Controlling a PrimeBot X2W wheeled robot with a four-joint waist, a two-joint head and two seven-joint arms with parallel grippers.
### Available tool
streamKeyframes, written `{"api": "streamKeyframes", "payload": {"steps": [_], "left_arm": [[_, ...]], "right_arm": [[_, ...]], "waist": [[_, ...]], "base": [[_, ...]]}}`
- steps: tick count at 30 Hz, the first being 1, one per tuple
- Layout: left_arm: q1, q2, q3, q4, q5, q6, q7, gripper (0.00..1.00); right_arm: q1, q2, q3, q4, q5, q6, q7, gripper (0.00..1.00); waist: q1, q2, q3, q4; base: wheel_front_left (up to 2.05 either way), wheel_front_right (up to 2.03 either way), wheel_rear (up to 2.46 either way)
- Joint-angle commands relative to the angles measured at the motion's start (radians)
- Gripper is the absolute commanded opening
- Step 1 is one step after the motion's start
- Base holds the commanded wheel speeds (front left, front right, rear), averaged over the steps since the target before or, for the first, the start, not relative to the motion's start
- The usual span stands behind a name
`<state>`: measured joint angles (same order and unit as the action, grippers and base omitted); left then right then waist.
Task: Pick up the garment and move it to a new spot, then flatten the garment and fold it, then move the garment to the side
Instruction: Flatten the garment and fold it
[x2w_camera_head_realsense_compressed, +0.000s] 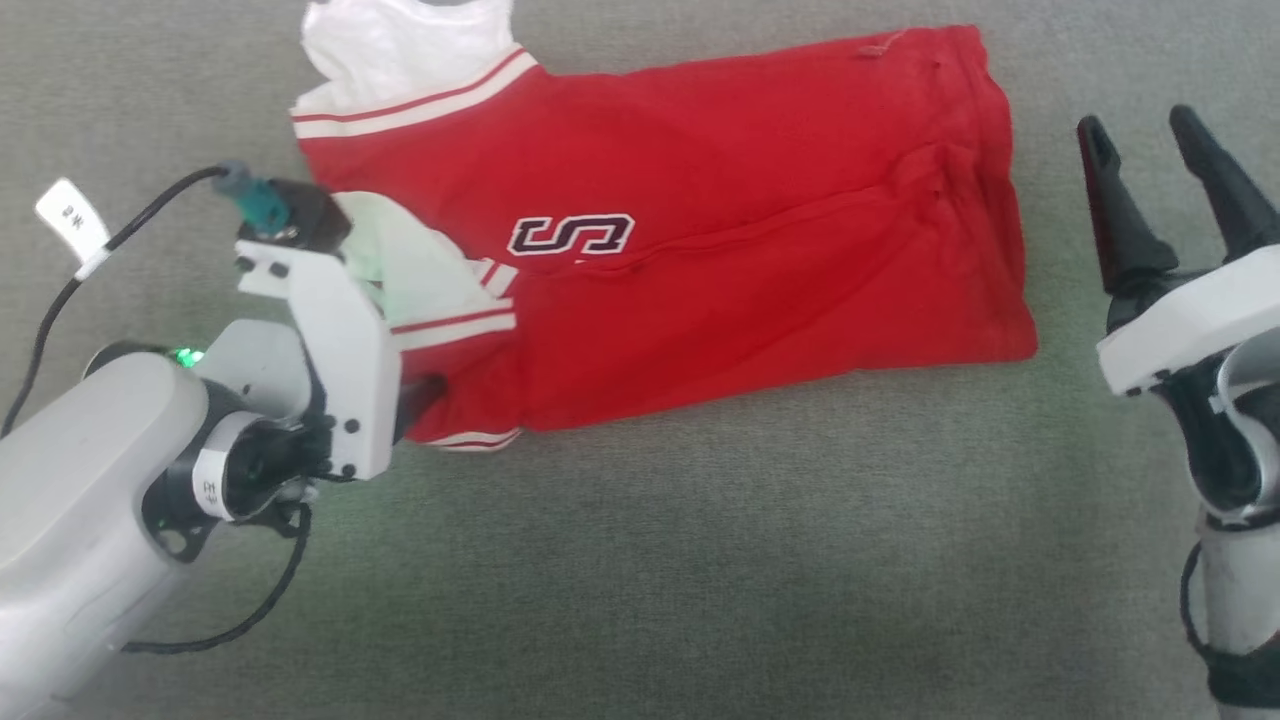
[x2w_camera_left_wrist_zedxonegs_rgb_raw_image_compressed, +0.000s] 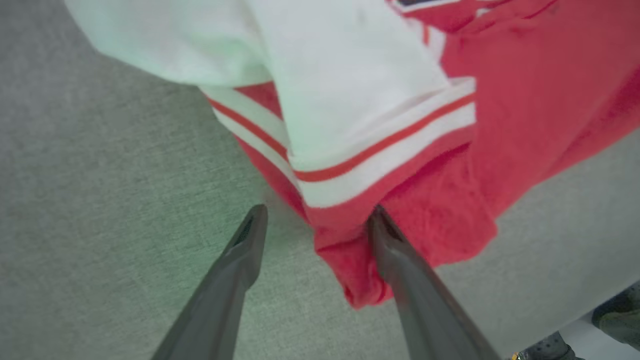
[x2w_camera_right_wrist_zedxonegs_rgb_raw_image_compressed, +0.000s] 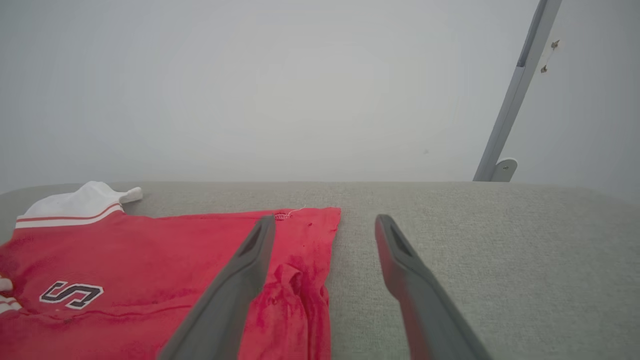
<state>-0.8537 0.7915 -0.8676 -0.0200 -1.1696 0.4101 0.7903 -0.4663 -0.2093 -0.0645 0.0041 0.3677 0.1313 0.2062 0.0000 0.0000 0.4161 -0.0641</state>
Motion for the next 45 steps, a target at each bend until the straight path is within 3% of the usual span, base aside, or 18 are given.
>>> {"api": "streamKeyframes", "payload": {"steps": [1, 8, 9, 11, 20, 29, 31, 32, 39, 45], "left_arm": [[0.022, 0.003, 0.004, 0.027, -0.002, 0.006, -0.015, 1.0], [0.091, -0.043, -0.003, 0.145, -0.04, -0.01, -0.048, 1.0], [0.096, -0.051, -0.01, 0.156, -0.043, -0.023, -0.046, 0.86], [0.097, -0.07, -0.024, 0.177, -0.044, -0.048, -0.047, 0.0], [0.066, -0.151, -0.05, 0.235, -0.033, -0.124, -0.062, 0.0], [0.035, -0.222, -0.061, 0.273, -0.032, -0.171, -0.08, 0.0], [0.031, -0.231, -0.059, 0.282, -0.034, -0.177, -0.088, 0.0], [0.029, -0.233, -0.058, 0.287, -0.032, -0.18, -0.092, 0.0], [0.028, -0.205, -0.036, 0.292, -0.042, -0.187, -0.099, 0.0], [0.037, -0.139, -0.021, 0.216, -0.053, -0.142, -0.066, 0.0]], "right_arm": [[0.017, 0.015, 0.0, -0.015, -0.001, -0.001, 0.017, 1.0], [0.064, 0.018, 0.017, -0.043, 0.024, -0.001, 0.141, 1.0], [0.072, 0.019, 0.014, -0.044, 0.031, -0.001, 0.176, 1.0], [0.084, 0.012, 0.023, -0.051, 0.045, -0.001, 0.254, 1.0], [0.074, -0.006, 0.003, -0.038, 0.019, -0.001, 0.624, 1.0], [0.023, -0.025, 0.01, 0.091, -0.012, -0.001, 0.851, 1.0], [0.021, -0.042, 0.034, 0.114, -0.026, -0.001, 0.876, 0.22], [0.019, -0.054, 0.045, 0.121, -0.03, -0.001, 0.884, 0.0], [0.017, -0.074, 0.056, 0.1, 0.013, -0.001, 0.92, 0.0], [0.035, -0.109, 0.04, -0.01, 0.034, -0.001, 0.976, 0.0]], "waist": [[0.0, 0.0, 0.011, -0.014], [0.0, 0.0, 0.015, -0.025], [0.0, 0.0, 0.014, -0.024], [0.0, 0.0, 0.012, -0.016], [0.0, 0.0, 0.006, 0.039], [0.0, 0.0, 0.02, 0.093], [0.0, 0.0, 0.022, 0.101], [0.0, 0.0, 0.023, 0.104], [0.0, 0.0, 0.011, 0.111], [0.0, 0.0, -0.011, 0.106]], "base": [[0.0, 0.0, 0.0], [0.0, 0.0, 0.0], [0.0, 0.0, 0.0], [0.0, 0.0, 0.0], [0.0, 0.0, 0.0], [0.0, 0.0, 0.0], [0.0, 0.0, 0.0], [0.0, 0.0, 0.0], [0.0, 0.0, 0.0], [0.0, 0.0, 0.0]]}}
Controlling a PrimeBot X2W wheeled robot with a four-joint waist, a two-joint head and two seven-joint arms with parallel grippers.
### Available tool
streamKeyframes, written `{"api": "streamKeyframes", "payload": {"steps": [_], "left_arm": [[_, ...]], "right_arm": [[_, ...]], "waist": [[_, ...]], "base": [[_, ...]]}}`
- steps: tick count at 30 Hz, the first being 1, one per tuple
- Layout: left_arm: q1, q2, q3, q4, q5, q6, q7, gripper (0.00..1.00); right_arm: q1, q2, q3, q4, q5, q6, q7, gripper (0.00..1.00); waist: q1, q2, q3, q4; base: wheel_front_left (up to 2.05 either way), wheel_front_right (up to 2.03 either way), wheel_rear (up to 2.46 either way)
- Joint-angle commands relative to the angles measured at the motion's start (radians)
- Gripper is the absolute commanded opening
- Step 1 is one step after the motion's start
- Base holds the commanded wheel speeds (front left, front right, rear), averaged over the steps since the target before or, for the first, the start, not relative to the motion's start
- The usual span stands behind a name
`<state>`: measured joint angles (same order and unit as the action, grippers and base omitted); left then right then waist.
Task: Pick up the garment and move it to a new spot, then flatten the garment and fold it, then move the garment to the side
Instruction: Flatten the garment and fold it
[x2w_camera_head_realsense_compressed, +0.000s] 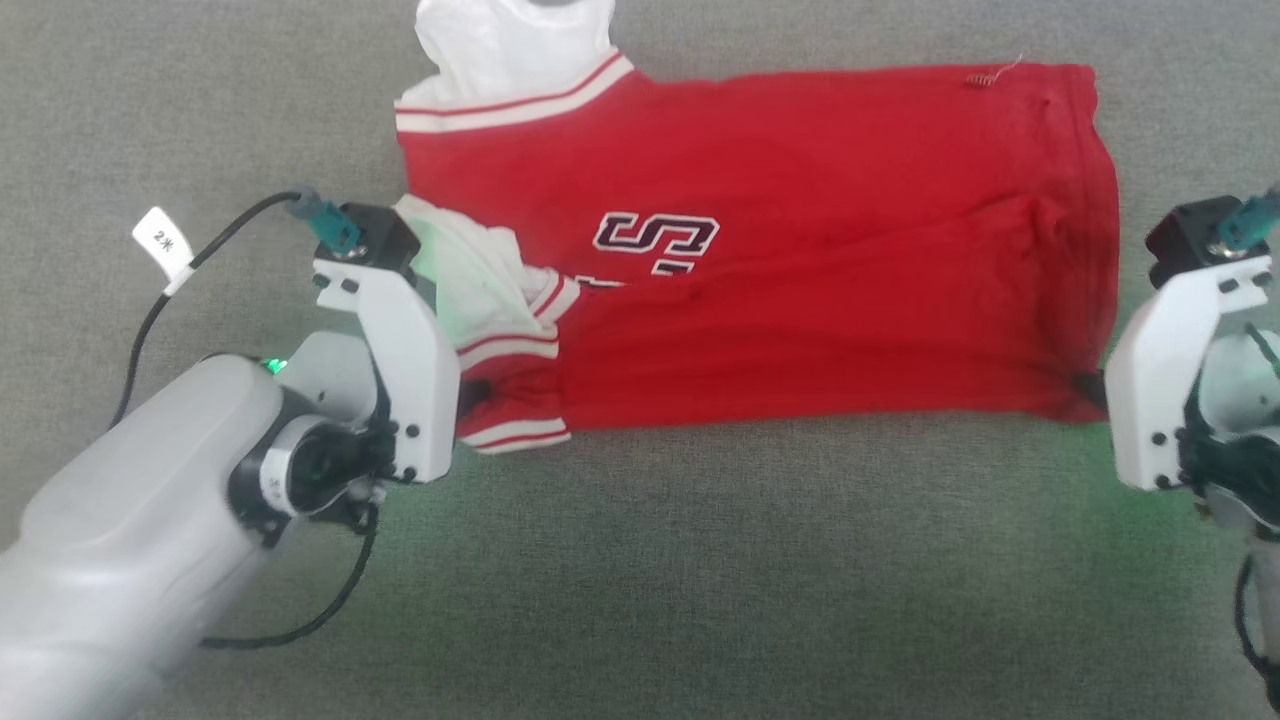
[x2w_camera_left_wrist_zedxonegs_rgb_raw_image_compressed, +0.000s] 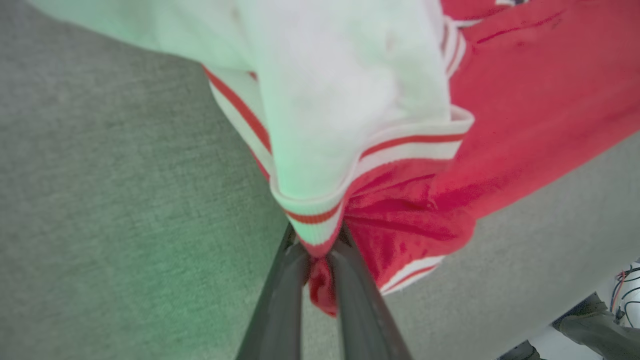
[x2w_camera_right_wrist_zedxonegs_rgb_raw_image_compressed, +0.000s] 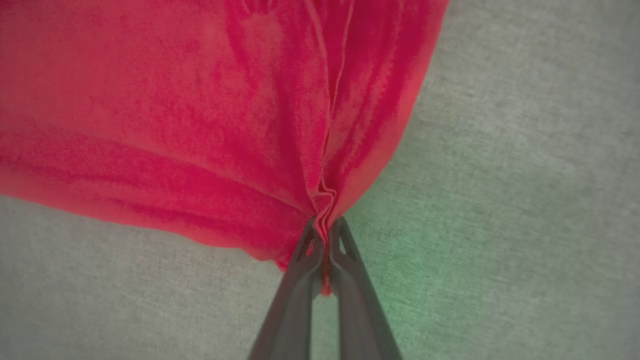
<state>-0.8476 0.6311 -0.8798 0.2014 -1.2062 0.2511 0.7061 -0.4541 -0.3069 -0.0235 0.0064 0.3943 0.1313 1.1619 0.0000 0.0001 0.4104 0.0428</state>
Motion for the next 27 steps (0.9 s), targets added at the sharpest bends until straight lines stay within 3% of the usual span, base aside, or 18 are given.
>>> {"api": "streamKeyframes", "payload": {"steps": [1, 10, 16, 20, 21, 23, 24, 26, 27], "left_arm": [[0.036, 0.035, -0.006, -0.029, -0.014, 0.027, 0.025, 0.0], [0.094, 0.131, 0.002, -0.244, -0.005, 0.124, 0.049, 0.0], [0.166, 0.179, -0.007, -0.372, -0.007, 0.184, 0.042, 0.0], [0.201, 0.187, -0.02, -0.368, -0.001, 0.193, 0.029, 0.0], [0.208, 0.181, -0.021, -0.355, -0.001, 0.188, 0.022, 0.07], [0.216, 0.168, -0.021, -0.322, -0.001, 0.174, 0.006, 0.46], [0.217, 0.163, -0.022, -0.301, 0.0, 0.169, -0.001, 1.0], [0.214, 0.152, -0.03, -0.266, 0.002, 0.155, -0.005, 1.0], [0.213, 0.144, -0.024, -0.252, -0.006, 0.149, -0.013, 1.0]], "right_arm": [[0.028, -0.018, -0.006, -0.032, 0.011, -0.001, 0.03, 0.0], [0.123, -0.051, -0.048, -0.186, 0.051, -0.002, 0.14, 0.0], [0.238, -0.025, -0.101, -0.294, 0.074, -0.002, 0.197, 0.0], [0.282, 0.012, -0.115, -0.29, 0.062, -0.002, 0.167, 0.0], [0.286, 0.027, -0.118, -0.275, 0.058, -0.002, 0.156, 0.0], [0.275, 0.051, -0.118, -0.242, 0.05, -0.001, 0.127, 0.0], [0.265, 0.066, -0.121, -0.219, 0.043, -0.001, 0.107, 0.08], [0.254, 0.076, -0.115, -0.17, 0.029, -0.002, 0.08, 0.43], [0.249, 0.082, -0.116, -0.149, 0.024, -0.002, 0.068, 0.8]], "waist": [[0.0, -0.0001, -0.01, -0.001], [0.0, -0.0001, -0.031, 0.0], [0.0, -0.0001, -0.03, 0.002], [0.0, -0.0001, -0.022, 0.0], [0.0, -0.0001, -0.02, -0.002], [0.0, -0.0001, -0.017, -0.006], [0.0, -0.0001, -0.016, -0.007], [0.0, -0.0001, -0.016, -0.009], [0.0, -0.0001, -0.018, -0.01]], "base": [[0.0, 0.0, 0.0], [0.0, 0.0, 0.0], [0.0, 0.0, 0.0], [0.0, 0.0, 0.0], [0.0, 0.0, 0.0], [0.0, 0.0, 0.0], [0.0, 0.0, 0.0], [0.0, 0.0, 0.0], [0.0, 0.0, 0.0]]}}
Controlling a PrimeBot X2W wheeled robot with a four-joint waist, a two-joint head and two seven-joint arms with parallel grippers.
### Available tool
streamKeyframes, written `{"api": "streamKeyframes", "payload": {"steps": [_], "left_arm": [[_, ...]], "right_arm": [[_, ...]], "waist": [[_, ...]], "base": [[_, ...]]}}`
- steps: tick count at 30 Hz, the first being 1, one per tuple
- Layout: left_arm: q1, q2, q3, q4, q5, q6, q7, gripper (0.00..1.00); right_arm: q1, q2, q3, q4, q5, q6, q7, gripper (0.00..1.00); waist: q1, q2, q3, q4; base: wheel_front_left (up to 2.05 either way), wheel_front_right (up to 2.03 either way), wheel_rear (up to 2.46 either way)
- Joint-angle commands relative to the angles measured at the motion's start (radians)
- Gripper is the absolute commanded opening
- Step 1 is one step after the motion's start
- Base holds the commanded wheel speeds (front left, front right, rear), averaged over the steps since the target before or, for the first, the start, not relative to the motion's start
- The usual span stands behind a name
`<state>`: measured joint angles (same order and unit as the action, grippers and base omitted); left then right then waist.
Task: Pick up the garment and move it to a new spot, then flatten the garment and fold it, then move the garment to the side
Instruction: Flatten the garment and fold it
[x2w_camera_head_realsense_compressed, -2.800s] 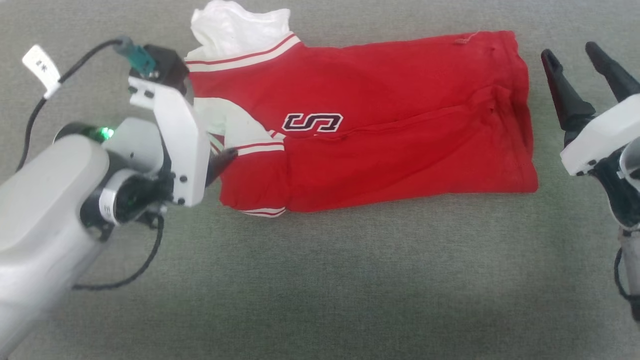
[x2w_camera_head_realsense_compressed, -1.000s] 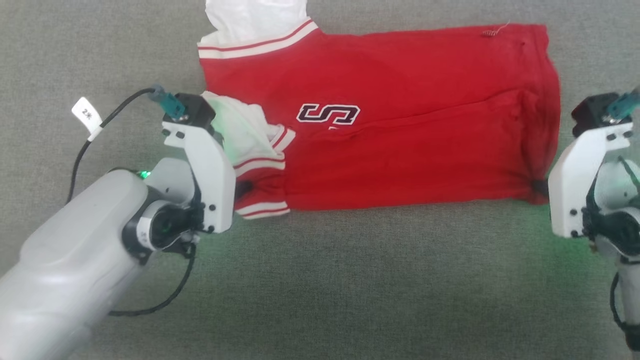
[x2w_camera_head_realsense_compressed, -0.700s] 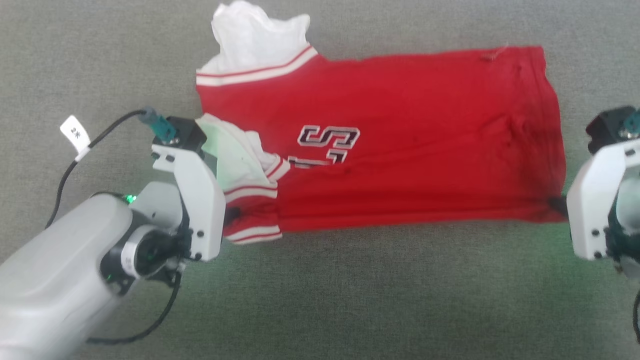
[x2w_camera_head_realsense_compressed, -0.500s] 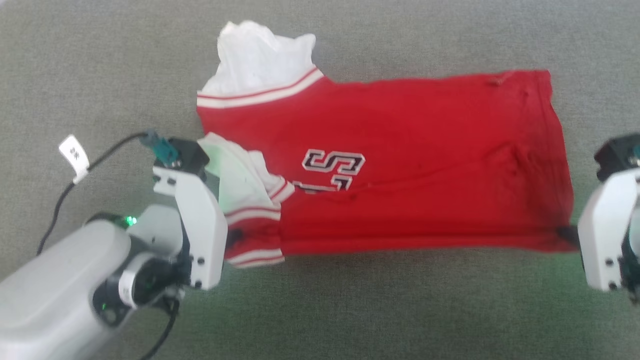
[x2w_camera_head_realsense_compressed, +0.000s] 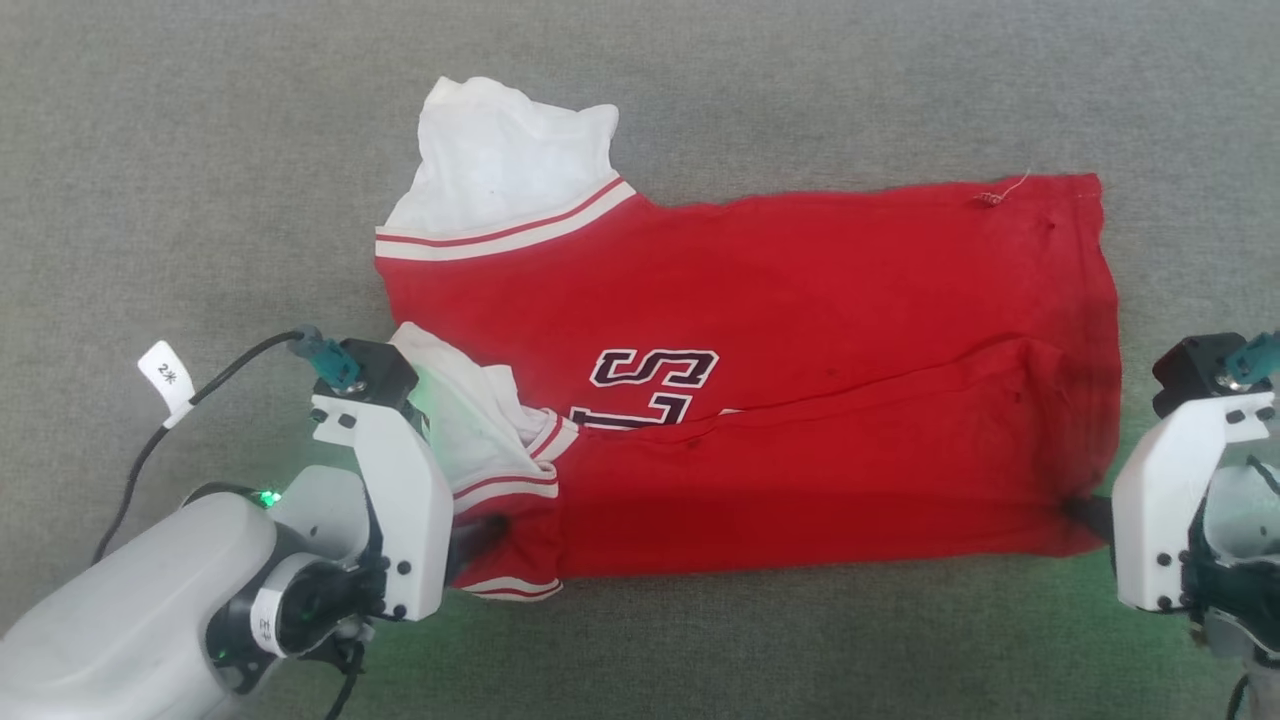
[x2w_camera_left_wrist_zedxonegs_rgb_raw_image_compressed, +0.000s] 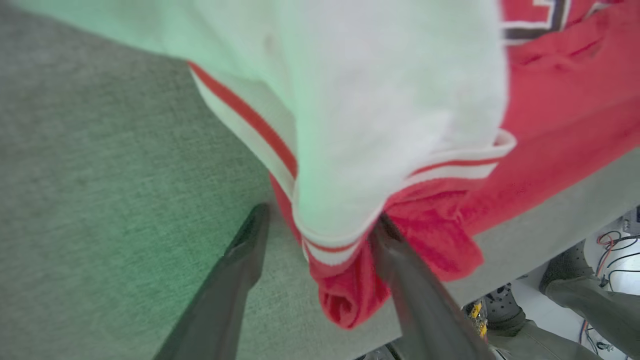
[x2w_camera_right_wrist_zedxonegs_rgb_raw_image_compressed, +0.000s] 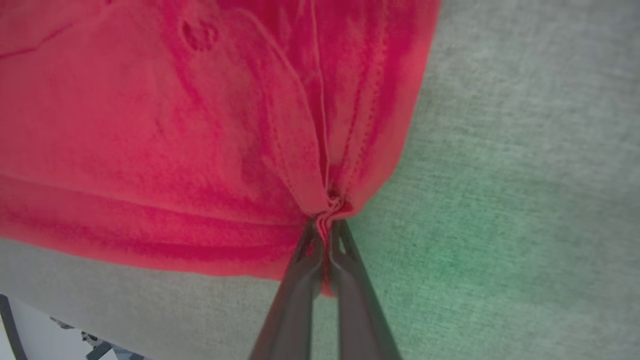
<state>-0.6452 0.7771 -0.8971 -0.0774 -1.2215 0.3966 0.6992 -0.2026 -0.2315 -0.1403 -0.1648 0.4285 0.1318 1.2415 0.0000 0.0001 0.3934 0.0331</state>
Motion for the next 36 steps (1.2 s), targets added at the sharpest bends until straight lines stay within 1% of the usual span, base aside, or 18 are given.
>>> {"api": "streamKeyframes", "payload": {"steps": [1, 3, 8, 11, 14, 18, 19, 22, 25, 27, 32, 36], "left_arm": [[0.007, -0.004, -0.001, 0.037, 0.002, -0.003, -0.007, 1.0], [-0.005, 0.005, 0.002, 0.045, 0.011, -0.011, -0.01, 1.0], [-0.037, 0.045, 0.04, -0.022, 0.011, 0.011, -0.005, 1.0], [-0.055, 0.088, 0.059, -0.077, 0.017, 0.032, 0.013, 1.0], [-0.073, 0.13, 0.072, -0.123, 0.023, 0.054, 0.034, 1.0], [-0.109, 0.177, 0.092, -0.144, 0.039, 0.062, 0.049, 1.0], [-0.109, 0.177, 0.092, -0.144, 0.039, 0.062, 0.049, 1.0], [-0.148, 0.187, 0.101, -0.124, 0.066, 0.042, 0.045, 1.0], [-0.199, 0.179, 0.11, -0.073, 0.095, 0.007, 0.028, 1.0], [-0.235, 0.168, 0.119, -0.022, 0.111, -0.021, 0.01, 1.0], [-0.33, 0.138, 0.136, 0.137, 0.155, -0.107, -0.037, 1.0], [-0.395, 0.12, 0.139, 0.275, 0.168, -0.172, -0.055, 1.0]], "right_arm": [[-0.009, 0.006, 0.005, 0.036, -0.017, -0.002, -0.023, 1.0], [-0.019, 0.01, 0.006, 0.057, -0.013, -0.002, -0.037, 1.0], [-0.032, -0.003, -0.013, 0.026, -0.013, -0.002, -0.082, 1.0], [-0.039, 0.006, -0.031, -0.007, -0.006, -0.002, -0.105, 1.0], [-0.045, 0.029, -0.052, -0.044, -0.003, -0.002, -0.142, 1.0], [-0.066, 0.063, -0.063, -0.084, -0.016, -0.002, -0.225, 1.0], [-0.066, 0.063, -0.063, -0.084, -0.016, -0.002, -0.225, 1.0], [-0.093, 0.088, -0.052, -0.106, -0.021, -0.002, -0.315, 1.0], [-0.128, 0.107, -0.029, -0.113, -0.035, -0.002, -0.439, 1.0], [-0.155, 0.119, -0.007, -0.107, -0.044, -0.002, -0.531, 1.0], [-0.213, 0.137, 0.07, -0.064, -0.061, -0.001, -0.762, 1.0], [-0.235, 0.152, 0.13, -0.01, -0.041, -0.001, -0.88, 1.0]], "waist": [[0.0, -0.0001, -0.003, 0.0], [0.0, -0.0001, -0.011, -0.001], [0.0, -0.0001, -0.041, -0.002], [0.0, -0.0001, -0.054, -0.005], [0.0, -0.0001, -0.065, -0.015], [0.0, -0.0001, -0.072, -0.04], [0.0, -0.0001, -0.072, -0.04], [0.0, -0.0001, -0.07, -0.069], [0.0, -0.0001, -0.061, -0.106], [0.0, -0.0001, -0.051, -0.136], [0.0, -0.0001, -0.01, -0.216], [0.0, -0.0001, 0.025, -0.275]], "base": [[0.0, 0.0, 0.0], [0.0, 0.0, 0.0], [0.0, 0.0, 0.0], [0.0, 0.0, 0.0], [0.0, 0.0, 0.0], [0.0, 0.0, 0.0], [0.0, 0.0, 0.0], [0.0, 0.0, 0.0], [0.0, 0.0, 0.0], [0.0, 0.0, 0.0], [0.0, 0.0, 0.0], [0.0, 0.0, 0.0]]}}
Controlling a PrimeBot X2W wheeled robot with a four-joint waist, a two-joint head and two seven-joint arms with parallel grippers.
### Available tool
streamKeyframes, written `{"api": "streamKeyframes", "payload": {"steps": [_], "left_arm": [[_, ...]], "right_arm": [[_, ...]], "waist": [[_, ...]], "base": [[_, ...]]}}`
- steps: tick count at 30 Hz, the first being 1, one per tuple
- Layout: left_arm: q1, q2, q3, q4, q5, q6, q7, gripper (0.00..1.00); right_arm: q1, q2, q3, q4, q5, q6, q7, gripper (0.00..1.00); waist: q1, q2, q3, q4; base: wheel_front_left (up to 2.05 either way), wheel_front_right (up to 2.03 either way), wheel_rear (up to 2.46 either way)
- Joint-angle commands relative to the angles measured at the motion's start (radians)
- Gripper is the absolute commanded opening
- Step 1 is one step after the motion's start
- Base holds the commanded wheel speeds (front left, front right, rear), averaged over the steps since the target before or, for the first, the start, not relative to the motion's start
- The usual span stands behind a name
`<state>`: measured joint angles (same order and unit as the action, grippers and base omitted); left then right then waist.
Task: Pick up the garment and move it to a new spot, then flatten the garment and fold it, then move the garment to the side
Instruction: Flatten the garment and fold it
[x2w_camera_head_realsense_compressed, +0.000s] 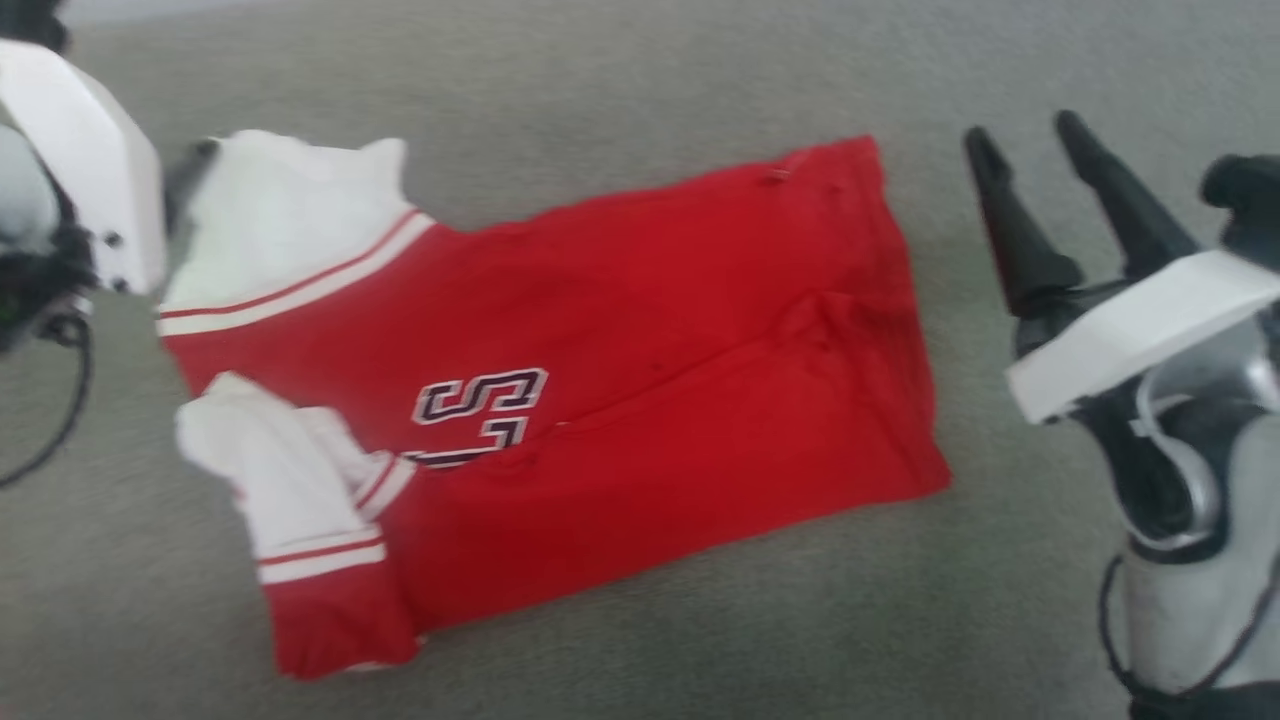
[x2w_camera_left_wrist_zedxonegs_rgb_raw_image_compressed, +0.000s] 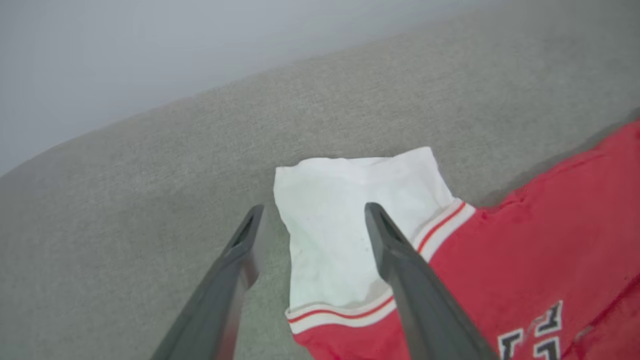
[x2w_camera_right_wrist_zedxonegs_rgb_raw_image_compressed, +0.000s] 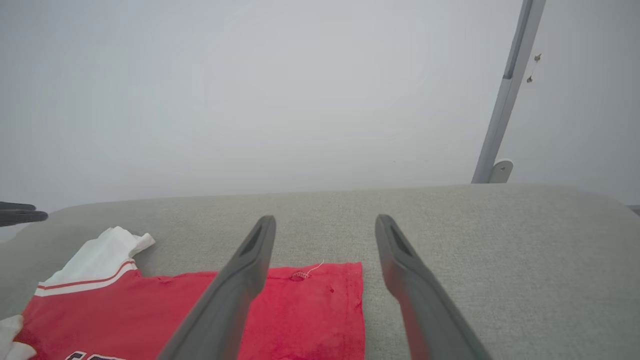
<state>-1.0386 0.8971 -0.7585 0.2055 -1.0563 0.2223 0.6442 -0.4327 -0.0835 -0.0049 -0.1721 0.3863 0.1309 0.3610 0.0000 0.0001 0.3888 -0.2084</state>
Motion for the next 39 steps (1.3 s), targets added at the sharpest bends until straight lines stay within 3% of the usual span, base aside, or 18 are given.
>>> {"api": "streamKeyframes", "payload": {"steps": [1, 9, 18, 19, 20, 21, 27, 32, 39], "left_arm": [[-0.015, -0.003, -0.004, 0.025, 0.007, -0.012, 0.007, 1.0], [-0.107, -0.039, -0.021, 0.261, 0.005, -0.067, 0.08, 1.0], [-0.113, -0.128, -0.046, 0.465, -0.042, -0.056, 0.176, 1.0], [-0.107, -0.139, -0.054, 0.481, -0.047, -0.058, 0.204, 0.84], [-0.108, -0.15, -0.063, 0.488, -0.044, -0.067, 0.217, 0.15], [-0.115, -0.16, -0.061, 0.496, -0.049, -0.067, 0.22, 0.0], [-0.172, -0.237, -0.073, 0.512, -0.037, -0.099, 0.208, 0.0], [-0.211, -0.287, -0.082, 0.525, -0.021, -0.121, 0.184, 0.0], [-0.253, -0.355, -0.093, 0.576, -0.01, -0.147, 0.143, 0.0]], "right_arm": [[-0.007, 0.006, 0.008, 0.011, 0.004, 0.0, -0.013, 1.0], [-0.033, -0.007, 0.064, 0.054, 0.033, 0.0, -0.059, 1.0], [-0.091, -0.035, 0.087, 0.088, 0.048, 0.0, 0.023, 1.0], [-0.101, -0.038, 0.088, 0.102, 0.053, 0.0, 0.053, 1.0], [-0.114, -0.042, 0.092, 0.112, 0.056, 0.0, 0.083, 1.0], [-0.132, -0.048, 0.09, 0.125, 0.054, 0.0, 0.115, 1.0], [-0.273, -0.098, 0.1, 0.257, 0.045, 0.0, 0.326, 1.0], [-0.373, -0.122, 0.114, 0.376, 0.037, 0.0, 0.436, 1.0], [-0.485, -0.108, 0.18, 0.604, 0.074, 0.0, 0.614, 1.0]], "waist": [[0.0, -0.0001, 0.038, -0.045], [0.0, -0.0001, 0.107, -0.096], [0.0, -0.0001, 0.154, -0.086], [0.0, -0.0001, 0.157, -0.083], [0.0, -0.0001, 0.16, -0.078], [0.0, -0.0001, 0.164, -0.072], [0.0, -0.0001, 0.18, -0.023], [0.0, -0.0001, 0.188, 0.02], [0.0, -0.0001, 0.198, 0.07]], "base": [[0.0, 0.0, 0.0], [0.0, 0.0, 0.0], [0.0, 0.0, 0.0], [0.0, 0.0, 0.0], [0.0, 0.0, 0.0], [0.0, 0.0, 0.0], [0.0, 0.0, 0.0], [0.0, 0.0, 0.0], [0.0, 0.0, 0.0]]}}
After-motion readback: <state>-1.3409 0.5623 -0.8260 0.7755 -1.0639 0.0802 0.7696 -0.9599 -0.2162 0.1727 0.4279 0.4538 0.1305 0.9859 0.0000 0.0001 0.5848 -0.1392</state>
